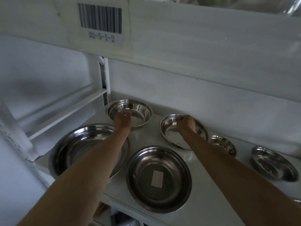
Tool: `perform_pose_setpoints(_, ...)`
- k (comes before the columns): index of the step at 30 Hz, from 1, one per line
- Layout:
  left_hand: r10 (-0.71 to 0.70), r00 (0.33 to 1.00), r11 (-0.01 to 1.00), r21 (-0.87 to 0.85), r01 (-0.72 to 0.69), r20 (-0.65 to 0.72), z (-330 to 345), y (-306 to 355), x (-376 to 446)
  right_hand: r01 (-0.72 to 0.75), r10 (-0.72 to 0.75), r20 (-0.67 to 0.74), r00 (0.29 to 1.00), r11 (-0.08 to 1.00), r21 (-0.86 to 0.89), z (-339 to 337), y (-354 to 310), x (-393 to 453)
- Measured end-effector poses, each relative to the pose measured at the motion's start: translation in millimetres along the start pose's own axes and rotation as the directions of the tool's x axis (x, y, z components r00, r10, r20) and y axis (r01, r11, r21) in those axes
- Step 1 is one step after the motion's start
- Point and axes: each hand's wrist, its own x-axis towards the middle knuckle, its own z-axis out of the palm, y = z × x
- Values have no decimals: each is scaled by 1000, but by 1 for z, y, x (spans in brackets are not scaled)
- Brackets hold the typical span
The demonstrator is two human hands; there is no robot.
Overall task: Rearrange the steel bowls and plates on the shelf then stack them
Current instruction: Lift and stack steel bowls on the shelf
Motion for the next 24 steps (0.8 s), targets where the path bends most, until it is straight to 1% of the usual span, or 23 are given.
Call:
perform_pose_setpoints(3,43,996,994,99,-34,-83,-27,9,0,18,-21,72,997,999,43,20,-20,-7)
perform_pose_setpoints(5,73,991,987,150,-56,-109,-44,18,-2,6,-16,133,991,997,75,36,-30,-10)
perform_pose_setpoints(7,68,990,985,163,-47,-125,-58,20,3,-22,6,164,986,995,96,51,-40,-14)
perform_pose_setpoints(12,53,981,980,199,-15,-187,-78,13,25,-102,59,297,953,986,132,90,-55,-18)
perform_pose_setpoints(16,55,984,964,265,-8,-169,-85,9,43,-148,75,346,935,971,190,126,-42,-2)
perform_pose_setpoints(20,49,992,945,327,-7,-119,-88,0,59,-192,104,359,928,956,219,134,-44,-5)
perform_pose_setpoints(24,-19,997,946,322,42,-73,-88,-5,72,-207,124,341,932,953,219,150,-39,4)
